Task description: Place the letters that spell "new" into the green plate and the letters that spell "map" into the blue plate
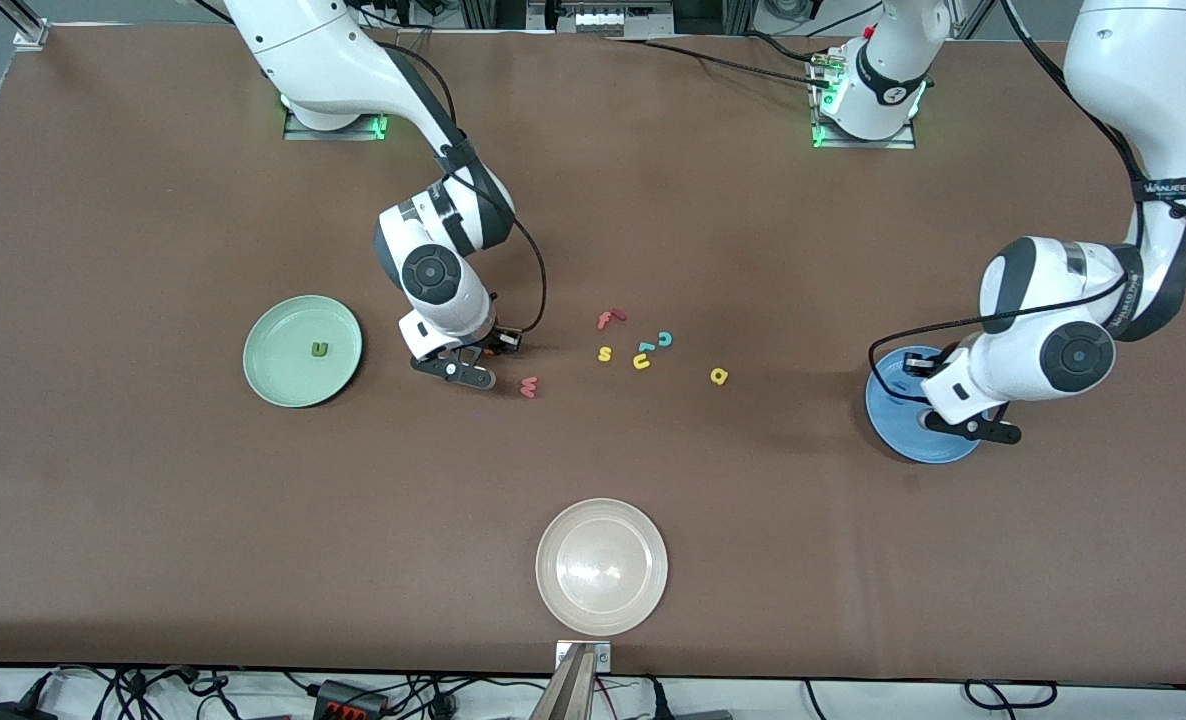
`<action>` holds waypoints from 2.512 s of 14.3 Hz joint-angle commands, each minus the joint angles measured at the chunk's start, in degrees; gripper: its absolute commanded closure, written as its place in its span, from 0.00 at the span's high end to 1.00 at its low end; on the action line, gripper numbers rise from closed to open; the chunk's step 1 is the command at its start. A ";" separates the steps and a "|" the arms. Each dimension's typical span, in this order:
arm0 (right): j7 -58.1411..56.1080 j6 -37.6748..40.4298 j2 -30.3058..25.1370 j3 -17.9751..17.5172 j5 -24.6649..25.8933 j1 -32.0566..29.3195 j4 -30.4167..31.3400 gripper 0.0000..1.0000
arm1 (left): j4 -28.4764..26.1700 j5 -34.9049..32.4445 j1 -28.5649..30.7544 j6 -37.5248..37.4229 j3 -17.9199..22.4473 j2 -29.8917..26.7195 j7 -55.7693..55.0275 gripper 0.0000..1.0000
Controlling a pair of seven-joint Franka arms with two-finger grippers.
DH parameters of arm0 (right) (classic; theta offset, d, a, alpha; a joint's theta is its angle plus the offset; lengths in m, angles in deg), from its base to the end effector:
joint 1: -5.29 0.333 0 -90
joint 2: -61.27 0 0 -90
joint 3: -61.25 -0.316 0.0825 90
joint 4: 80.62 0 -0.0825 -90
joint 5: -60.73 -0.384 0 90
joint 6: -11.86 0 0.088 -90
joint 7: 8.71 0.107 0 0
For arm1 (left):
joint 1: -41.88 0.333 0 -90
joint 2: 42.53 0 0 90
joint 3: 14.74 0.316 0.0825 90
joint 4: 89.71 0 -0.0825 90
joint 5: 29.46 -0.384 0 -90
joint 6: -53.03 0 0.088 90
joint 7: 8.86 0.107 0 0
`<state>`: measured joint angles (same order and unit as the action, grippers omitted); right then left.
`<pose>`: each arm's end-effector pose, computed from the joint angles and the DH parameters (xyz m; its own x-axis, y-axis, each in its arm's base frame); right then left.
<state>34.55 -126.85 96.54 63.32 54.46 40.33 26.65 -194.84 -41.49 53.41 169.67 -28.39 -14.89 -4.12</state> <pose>0.5274 0.3438 0.1763 0.9636 -0.2551 -0.0805 -0.2549 -0.9669 0.0130 0.6142 -0.0034 0.2545 0.9402 -0.2142 -0.2650 -0.2288 -0.9732 -0.0248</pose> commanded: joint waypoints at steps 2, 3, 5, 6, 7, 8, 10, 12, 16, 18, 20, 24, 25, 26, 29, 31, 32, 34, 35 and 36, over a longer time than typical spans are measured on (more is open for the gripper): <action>-3.17 0.19 -0.28 -0.05 -0.58 -2.87 -0.05 0.08 | 0.54 -3.79 3.05 5.25 -0.50 4.96 10.97 0.24; -4.14 0.37 -1.16 -0.05 -0.58 -4.00 -0.05 0.08 | 0.45 -3.79 3.58 6.22 -0.50 5.75 11.69 0.47; -8.08 3.60 -3.61 0.04 -0.49 -7.25 -0.05 0.08 | 0.54 -3.79 3.85 5.89 -0.67 5.50 11.87 1.00; -10.45 6.32 -5.19 0.30 -0.49 -8.83 -0.05 0.08 | 0.71 -3.70 3.85 5.27 -1.11 5.15 11.44 1.00; -13.44 9.22 -6.86 0.39 -0.32 -10.68 0.04 0.08 | 0.97 -3.70 3.85 4.57 -1.29 4.54 11.52 1.00; -17.21 12.81 -8.53 0.39 -0.32 -13.39 0.04 0.08 | 0.98 -3.70 3.33 4.22 -1.55 4.01 11.52 1.00; -24.41 16.70 -10.65 0.39 -0.06 -18.14 0.91 0.08 | 0.98 -3.61 3.32 2.91 -5.40 2.69 10.91 1.00; -29.96 17.59 -11.97 1.00 0.47 -21.23 3.36 0.08 | 2.11 -3.44 3.33 1.32 -9.18 2.42 11.60 1.00; -37.63 17.16 -11.98 4.07 1.17 -23.97 6.54 0.08 | 2.29 -2.64 2.80 2.01 -17.00 3.12 6.87 1.00; -37.90 16.72 -11.28 4.87 4.15 -24.23 6.63 0.08 | 2.73 -3.26 -1.04 5.42 -18.60 4.44 4.24 1.00; -38.08 15.49 -10.57 5.13 4.78 -24.76 6.98 0.08 | 2.56 -3.34 -6.06 9.12 -18.43 6.19 -3.45 1.00; -38.60 11.81 -8.20 5.13 4.78 -25.28 8.03 0.10 | 2.03 -11.58 -11.53 14.73 -17.73 10.40 -18.58 1.00; -39.21 11.10 -7.59 5.22 4.78 -25.98 8.03 0.10 | 1.94 -13.78 -12.49 16.76 -17.64 11.99 -21.76 1.00; -39.91 10.83 -7.23 5.14 4.78 -26.77 7.95 0.11 | 1.94 -16.68 -13.54 16.96 -17.64 12.70 -24.23 1.00; -39.31 11.26 -7.58 5.13 4.69 -27.04 7.51 1.00 | 1.50 -18.90 -13.46 17.22 -17.64 14.19 -27.41 1.00; -38.96 11.53 -8.89 5.13 4.69 -26.52 6.90 1.00 | 1.50 -18.90 -12.94 19.06 -17.46 15.34 -27.24 1.00; -38.78 11.53 -9.42 4.61 4.34 -26.34 6.46 1.00 | 1.50 -18.99 -12.85 19.59 -17.03 15.52 -26.63 0.94; -39.04 11.10 -9.52 3.38 4.16 -24.77 4.97 1.00 | 1.50 -18.99 -12.85 19.59 -17.02 15.43 -26.27 0.43; -39.04 11.00 -9.52 2.42 3.90 -23.54 3.74 1.00 | 1.50 -18.99 -12.85 19.51 -17.02 15.43 -26.27 0.27; -38.96 10.92 -9.26 1.71 3.90 -21.70 2.16 1.00 | 1.50 -18.99 -12.85 19.51 -17.02 15.43 -26.19 0.15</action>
<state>-4.22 -115.83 87.60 66.30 58.64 15.64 30.80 -193.37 -58.82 40.44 188.77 -45.37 0.56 -30.13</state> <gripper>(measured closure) 0.004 0.247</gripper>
